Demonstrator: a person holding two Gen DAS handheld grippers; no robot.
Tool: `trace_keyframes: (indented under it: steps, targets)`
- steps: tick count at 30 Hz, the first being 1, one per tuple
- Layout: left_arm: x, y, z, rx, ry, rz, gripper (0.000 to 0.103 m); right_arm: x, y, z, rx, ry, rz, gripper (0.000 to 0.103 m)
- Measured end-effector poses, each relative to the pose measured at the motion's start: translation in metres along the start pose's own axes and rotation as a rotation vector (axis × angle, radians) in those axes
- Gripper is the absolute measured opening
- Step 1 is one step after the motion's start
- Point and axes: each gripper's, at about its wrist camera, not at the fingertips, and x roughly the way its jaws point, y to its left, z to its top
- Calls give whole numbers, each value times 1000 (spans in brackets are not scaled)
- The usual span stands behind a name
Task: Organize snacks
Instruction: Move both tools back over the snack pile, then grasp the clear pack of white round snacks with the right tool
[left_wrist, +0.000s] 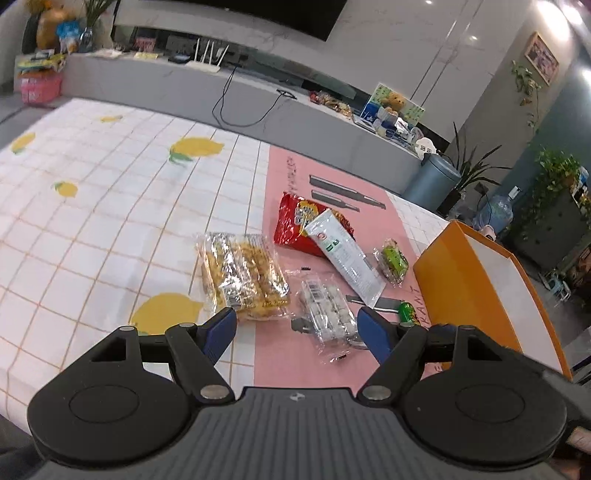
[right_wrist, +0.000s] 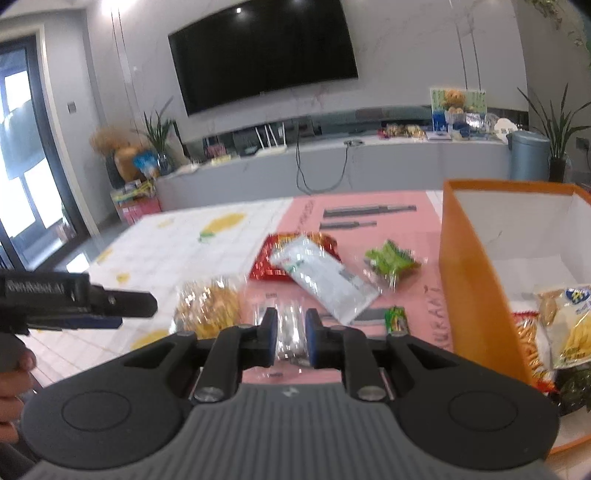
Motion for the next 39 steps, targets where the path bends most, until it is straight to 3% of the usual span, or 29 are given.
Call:
trace_keyframes:
  steps: [2, 4, 6, 9, 17, 22, 31, 39]
  targets:
    - [1, 3, -1, -6, -4, -11, 87, 6, 4, -6, -20, 10, -14, 18]
    - [0, 5, -1, -12, -8, -9, 87, 12, 8, -10, -39, 17, -18, 26]
    - [1, 8, -1, -17, -9, -9, 87, 18, 12, -13, -56, 29, -9, 47]
    - [0, 12, 0, -28, -14, -3, 87, 30, 16, -16, -102, 62, 16, 66]
    - [0, 29, 3, -96, -19, 0, 87, 69, 26, -22, -166, 133, 21, 98]
    - [5, 29, 0, -100, 1, 12, 87, 86, 27, -24, -196, 151, -7, 100]
    - [10, 25, -10, -74, 26, 16, 87, 112, 27, -27, -198, 190, 30, 100]
    - [15, 26, -15, -114, 64, -43, 87, 114, 38, -32, -242, 165, 37, 89]
